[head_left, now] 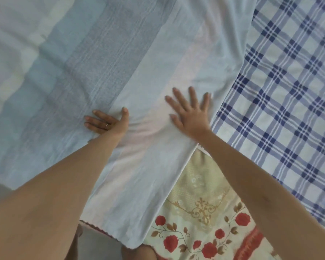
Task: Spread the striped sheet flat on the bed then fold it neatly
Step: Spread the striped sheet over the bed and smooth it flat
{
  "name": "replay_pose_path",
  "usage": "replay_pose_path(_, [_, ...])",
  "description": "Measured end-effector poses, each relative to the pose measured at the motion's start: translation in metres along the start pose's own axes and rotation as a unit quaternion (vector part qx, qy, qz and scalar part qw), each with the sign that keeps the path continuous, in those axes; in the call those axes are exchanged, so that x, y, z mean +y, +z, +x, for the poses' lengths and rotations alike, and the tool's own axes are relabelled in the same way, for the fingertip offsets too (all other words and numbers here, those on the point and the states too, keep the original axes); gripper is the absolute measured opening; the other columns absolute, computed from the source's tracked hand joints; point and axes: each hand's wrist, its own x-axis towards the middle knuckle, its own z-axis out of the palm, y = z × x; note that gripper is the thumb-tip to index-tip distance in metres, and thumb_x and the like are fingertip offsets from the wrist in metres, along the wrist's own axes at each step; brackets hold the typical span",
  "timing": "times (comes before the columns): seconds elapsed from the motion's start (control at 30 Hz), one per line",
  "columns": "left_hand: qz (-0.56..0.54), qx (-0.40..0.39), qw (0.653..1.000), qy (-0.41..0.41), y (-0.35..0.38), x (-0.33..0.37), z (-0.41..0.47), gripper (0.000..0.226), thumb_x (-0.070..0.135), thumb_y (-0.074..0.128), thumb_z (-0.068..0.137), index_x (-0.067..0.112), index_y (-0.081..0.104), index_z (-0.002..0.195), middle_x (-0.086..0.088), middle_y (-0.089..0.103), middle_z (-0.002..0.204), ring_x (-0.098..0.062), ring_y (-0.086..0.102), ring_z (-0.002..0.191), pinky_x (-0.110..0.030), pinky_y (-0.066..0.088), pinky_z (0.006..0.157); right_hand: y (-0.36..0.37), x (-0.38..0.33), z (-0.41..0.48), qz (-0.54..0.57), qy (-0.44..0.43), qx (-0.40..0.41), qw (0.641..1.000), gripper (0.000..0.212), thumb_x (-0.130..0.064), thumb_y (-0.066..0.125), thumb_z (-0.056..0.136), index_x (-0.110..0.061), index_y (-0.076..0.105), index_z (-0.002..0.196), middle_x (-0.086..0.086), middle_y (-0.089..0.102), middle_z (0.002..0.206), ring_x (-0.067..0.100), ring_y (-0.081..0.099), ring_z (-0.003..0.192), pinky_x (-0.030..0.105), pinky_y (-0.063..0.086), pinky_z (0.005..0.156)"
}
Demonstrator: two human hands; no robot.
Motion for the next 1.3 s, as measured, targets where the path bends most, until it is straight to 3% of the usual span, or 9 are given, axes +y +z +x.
replay_pose_path(0.17, [-0.079, 0.099, 0.989, 0.080, 0.022, -0.019, -0.005, 0.095, 0.060, 0.043, 0.087, 0.009, -0.007, 0.151, -0.021, -0.015, 0.156, -0.034, -0.013, 0.144, -0.065, -0.004, 0.108, -0.025, 0.014, -0.013, 0.089, 0.381, -0.029, 0.920, 0.062, -0.052, 0.014, 0.099, -0.031, -0.010, 0.152, 0.003, -0.017, 0.159, 0.040, -0.013, 0.144, 0.070, -0.004, 0.108])
replay_pose_path(0.3, [0.189, 0.135, 0.870, 0.435, 0.093, -0.127, -0.049, 0.074, 0.053, 0.033, 0.087, 0.023, 0.015, 0.152, -0.012, 0.004, 0.159, -0.032, 0.004, 0.146, -0.064, -0.004, 0.110, -0.037, -0.083, -0.004, 0.037, 0.124, 0.126, 0.984, 0.062, -0.039, 0.036, 0.096, -0.024, 0.016, 0.153, 0.004, 0.009, 0.160, 0.043, 0.005, 0.144, 0.067, -0.005, 0.107])
replay_pose_path(0.4, [0.374, -0.031, 0.727, 0.575, 0.125, -0.199, -0.087, 0.065, 0.059, 0.019, 0.094, 0.031, 0.008, 0.152, -0.004, -0.018, 0.158, -0.024, -0.016, 0.145, -0.063, -0.013, 0.109, -0.033, -0.165, -0.004, -0.010, -0.105, 0.163, 0.981, 0.060, -0.037, 0.043, 0.090, -0.029, 0.031, 0.148, 0.002, 0.031, 0.154, 0.043, 0.023, 0.141, 0.069, 0.008, 0.106])
replay_pose_path(0.5, [0.319, -0.210, 0.624, 0.682, 0.102, -0.229, -0.084, 0.045, 0.041, 0.036, 0.099, 0.024, 0.043, 0.140, 0.001, 0.013, 0.159, -0.017, 0.004, 0.147, -0.056, -0.006, 0.115, -0.017, -0.220, -0.003, -0.044, -0.176, 0.114, 0.977, 0.061, -0.034, 0.042, 0.088, -0.029, 0.033, 0.147, 0.001, 0.034, 0.153, 0.039, 0.028, 0.140, 0.068, 0.009, 0.107])
replay_pose_path(0.7, [0.210, 0.092, 0.714, 0.661, -0.060, -0.252, 0.051, 0.043, 0.027, 0.042, 0.084, 0.019, 0.057, 0.123, -0.005, 0.049, 0.141, -0.023, 0.044, 0.131, -0.050, 0.023, 0.109, -0.020, -0.248, 0.034, 0.074, 0.055, 0.148, 0.985, 0.059, -0.028, 0.042, 0.092, -0.016, 0.027, 0.148, 0.007, 0.031, 0.154, 0.040, 0.022, 0.142, 0.060, 0.007, 0.112])
replay_pose_path(0.93, [0.310, 0.289, 0.751, 0.505, -0.283, -0.201, 0.258, 0.069, 0.052, 0.036, 0.083, 0.023, 0.034, 0.146, -0.005, 0.026, 0.156, -0.035, 0.023, 0.142, -0.072, 0.012, 0.102, -0.070, -0.275, 0.227, -0.073, -0.145, 0.122, 0.979, 0.050, -0.048, 0.016, 0.100, -0.034, 0.026, 0.147, -0.005, 0.035, 0.152, 0.031, 0.033, 0.139, 0.060, 0.015, 0.111])
replay_pose_path(1.0, [0.291, 0.334, 0.792, 0.421, -0.338, -0.215, 0.302, 0.074, 0.056, 0.032, 0.083, 0.024, 0.024, 0.150, -0.004, 0.019, 0.158, -0.036, 0.019, 0.143, -0.074, 0.010, 0.100, -0.098, -0.263, 0.289, 0.001, 0.029, 0.106, 0.994, 0.056, -0.057, 0.018, 0.096, -0.040, 0.013, 0.150, -0.011, 0.016, 0.158, 0.031, 0.017, 0.145, 0.068, 0.006, 0.109])
replay_pose_path(1.13, [0.243, 0.337, 0.847, 0.333, -0.386, -0.251, 0.337, 0.083, 0.065, 0.026, 0.079, 0.023, 0.022, 0.151, -0.007, 0.013, 0.159, -0.041, 0.012, 0.143, -0.075, 0.006, 0.100, -0.146, -0.252, 0.353, 0.133, 0.416, 0.018, 0.899, 0.062, -0.054, 0.017, 0.097, -0.032, 0.002, 0.153, -0.007, -0.007, 0.160, 0.033, -0.008, 0.146, 0.070, -0.007, 0.107])
replay_pose_path(1.3, [0.206, 0.340, 0.835, 0.381, -0.419, -0.216, 0.358, 0.077, 0.061, 0.031, 0.081, 0.025, 0.030, 0.148, -0.006, 0.019, 0.158, -0.044, 0.014, 0.142, -0.074, 0.003, 0.100, -0.176, -0.361, 0.434, 0.039, -0.017, 0.099, 0.994, 0.066, -0.055, 0.019, 0.091, -0.028, 0.024, 0.150, -0.001, 0.020, 0.158, 0.029, 0.017, 0.146, 0.065, 0.005, 0.112])
